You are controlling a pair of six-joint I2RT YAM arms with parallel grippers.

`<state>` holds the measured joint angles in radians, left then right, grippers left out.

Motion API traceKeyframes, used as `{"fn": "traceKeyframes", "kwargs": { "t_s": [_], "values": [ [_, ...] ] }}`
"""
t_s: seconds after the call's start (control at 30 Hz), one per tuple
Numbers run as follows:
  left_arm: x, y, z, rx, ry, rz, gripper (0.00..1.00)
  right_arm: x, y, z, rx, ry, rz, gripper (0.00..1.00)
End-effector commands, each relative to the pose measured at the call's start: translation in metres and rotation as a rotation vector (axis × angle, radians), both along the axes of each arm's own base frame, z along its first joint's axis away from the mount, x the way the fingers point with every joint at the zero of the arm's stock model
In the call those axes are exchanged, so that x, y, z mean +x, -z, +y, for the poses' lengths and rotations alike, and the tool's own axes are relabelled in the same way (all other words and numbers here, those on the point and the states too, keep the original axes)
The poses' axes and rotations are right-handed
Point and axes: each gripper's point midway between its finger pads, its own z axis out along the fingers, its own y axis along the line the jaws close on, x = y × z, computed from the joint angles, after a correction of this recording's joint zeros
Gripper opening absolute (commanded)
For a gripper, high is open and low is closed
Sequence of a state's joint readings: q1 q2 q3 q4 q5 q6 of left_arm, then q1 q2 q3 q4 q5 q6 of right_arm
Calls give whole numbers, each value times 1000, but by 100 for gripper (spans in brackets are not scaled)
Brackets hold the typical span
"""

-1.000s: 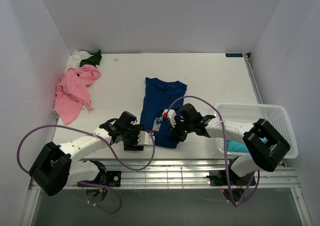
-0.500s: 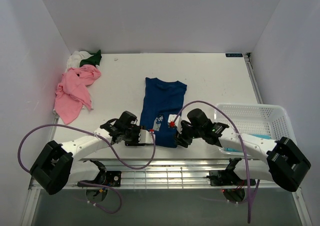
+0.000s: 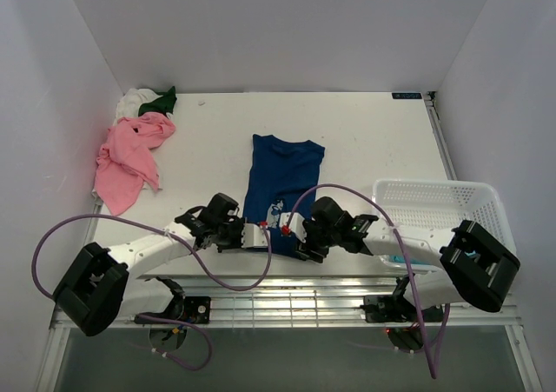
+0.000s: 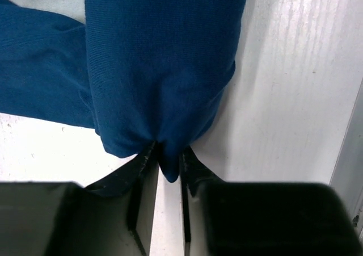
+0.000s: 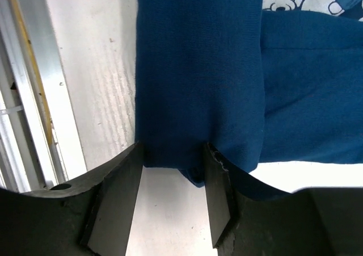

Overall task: Roll the t-shirts
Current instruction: Roll the T-shirt to the center of the board.

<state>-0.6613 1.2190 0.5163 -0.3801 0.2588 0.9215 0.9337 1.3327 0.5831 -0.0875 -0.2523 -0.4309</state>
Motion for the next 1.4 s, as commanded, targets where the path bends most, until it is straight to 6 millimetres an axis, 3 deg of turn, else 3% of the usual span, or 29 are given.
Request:
{"fn": "traceKeyframes", "kwargs": {
  "t_s": [0.0,0.07,0.1,0.13,0.2,0.3,0.53,0.63,0.73,0.83,0.97,1.13,1.27,1.37],
  "values": [
    [-15,8,12,30,-9,38,29,7,5,-5,-66,28,-8,51],
    [-14,3,10,11,-13,21,21,8,5,-5,-76,31,-9,45],
    [-14,1,10,6,-19,18,19,8,6,-6,-83,35,-7,31],
    [-12,-1,10,0,-33,18,16,9,6,-6,-83,37,-6,24],
    [-15,0,11,5,-40,37,3,9,-1,-3,-58,28,4,15],
    [-25,-1,11,14,-27,96,0,-3,-8,2,-48,-55,48,8],
    [-68,-23,-2,-28,57,349,0,-57,-21,-3,-14,-207,285,8],
    [-96,-29,2,-10,93,505,0,-61,-38,6,54,-219,323,8],
    [-110,-35,0,-8,108,616,0,-57,-49,9,106,-191,411,8],
    [-103,-26,7,18,85,640,0,-48,-45,5,144,-139,497,8],
    [-80,-14,15,45,6,722,0,-10,-35,-6,132,-16,478,8],
    [-43,-24,6,66,-33,836,0,10,-31,2,141,17,472,11],
    [-19,-34,-3,11,-73,907,0,22,-31,-4,134,72,442,24],
    [-15,-34,0,-1,-71,904,0,32,-37,-8,150,108,390,39]
  ]
}}
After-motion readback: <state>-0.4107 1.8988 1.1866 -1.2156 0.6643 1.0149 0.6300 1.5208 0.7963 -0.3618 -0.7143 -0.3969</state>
